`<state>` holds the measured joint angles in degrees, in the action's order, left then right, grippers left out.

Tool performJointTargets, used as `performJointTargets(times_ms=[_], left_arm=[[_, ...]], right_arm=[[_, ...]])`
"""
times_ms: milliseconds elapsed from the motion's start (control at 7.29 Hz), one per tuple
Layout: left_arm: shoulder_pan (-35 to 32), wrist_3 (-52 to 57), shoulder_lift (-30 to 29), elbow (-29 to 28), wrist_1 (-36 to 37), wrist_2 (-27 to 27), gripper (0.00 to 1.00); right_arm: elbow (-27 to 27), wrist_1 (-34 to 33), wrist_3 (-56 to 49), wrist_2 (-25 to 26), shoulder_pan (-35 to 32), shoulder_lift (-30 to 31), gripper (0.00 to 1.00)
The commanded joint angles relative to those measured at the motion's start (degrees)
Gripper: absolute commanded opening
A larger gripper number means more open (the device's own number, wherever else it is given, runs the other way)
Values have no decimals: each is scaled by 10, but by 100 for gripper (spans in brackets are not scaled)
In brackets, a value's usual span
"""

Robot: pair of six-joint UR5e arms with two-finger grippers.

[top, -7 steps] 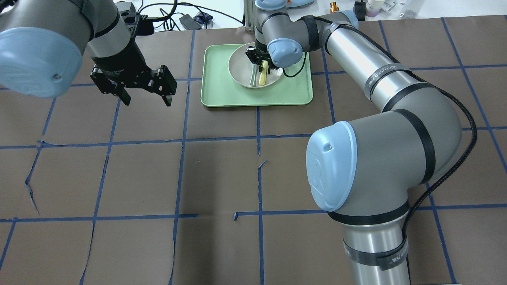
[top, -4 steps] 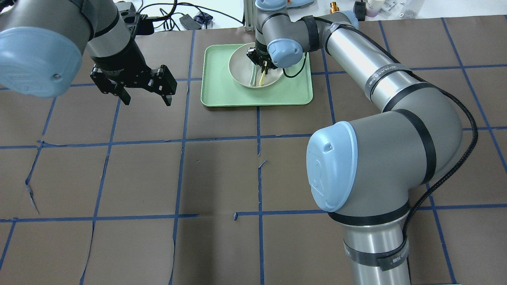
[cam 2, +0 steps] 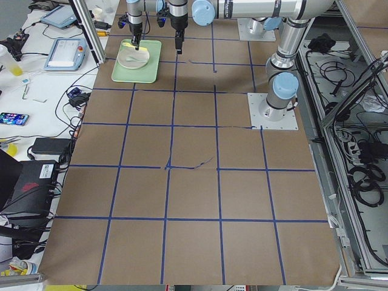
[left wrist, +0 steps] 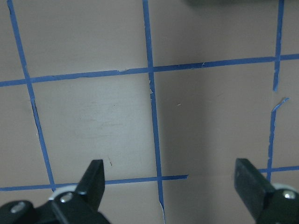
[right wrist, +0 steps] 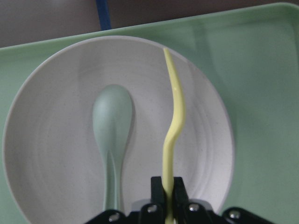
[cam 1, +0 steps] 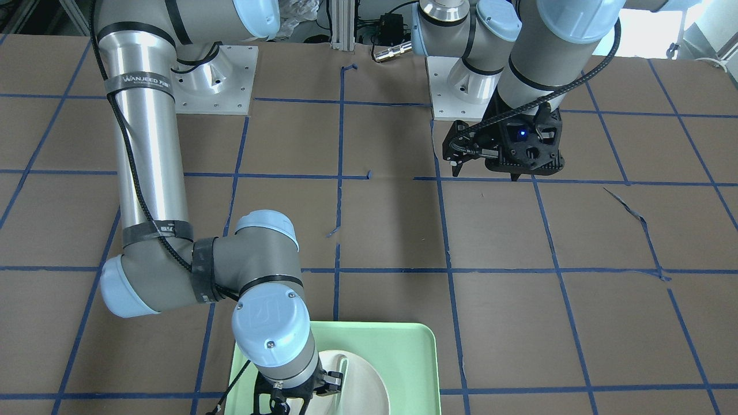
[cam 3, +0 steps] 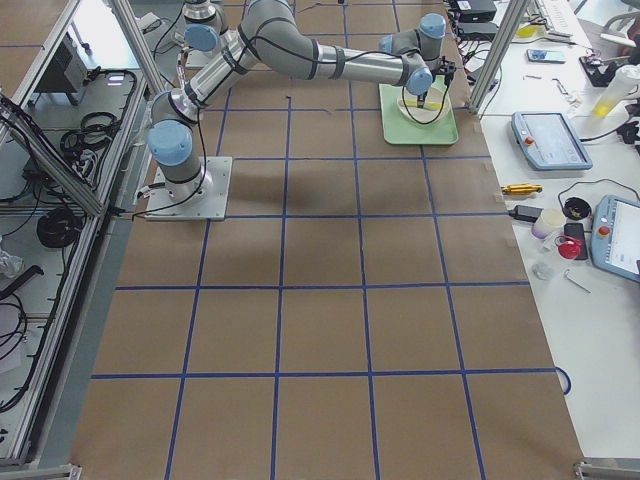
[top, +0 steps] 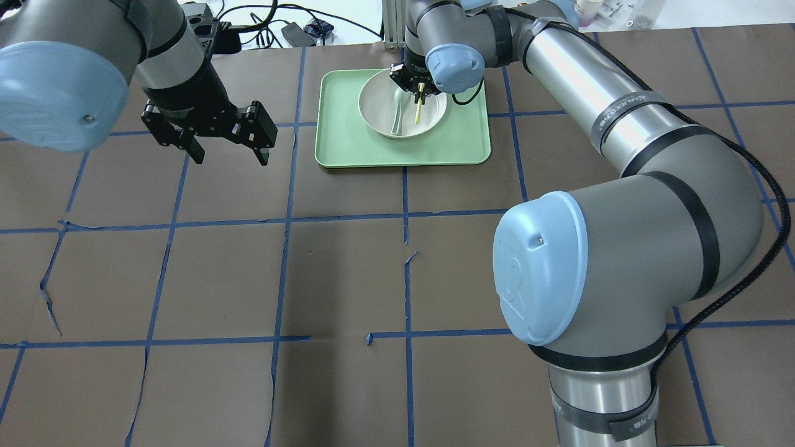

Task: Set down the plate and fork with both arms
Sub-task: 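Lift the fork out and set it on the tray beside the plate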

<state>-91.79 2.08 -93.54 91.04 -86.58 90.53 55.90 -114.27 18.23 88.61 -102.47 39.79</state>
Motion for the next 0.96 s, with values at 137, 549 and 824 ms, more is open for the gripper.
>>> performJointTargets(times_ms=[137,549,824], left_arm=[[0,0,-2,2,4,1,100],[0,-1,-1,3,4,1,100],[0,-1,-2,3,4,1,100]], right_arm=[[90,5,-142,-12,52,48,0],[110,5,-188,-67,82,46,0],[109,-13,-179,-112,86,35,0]])
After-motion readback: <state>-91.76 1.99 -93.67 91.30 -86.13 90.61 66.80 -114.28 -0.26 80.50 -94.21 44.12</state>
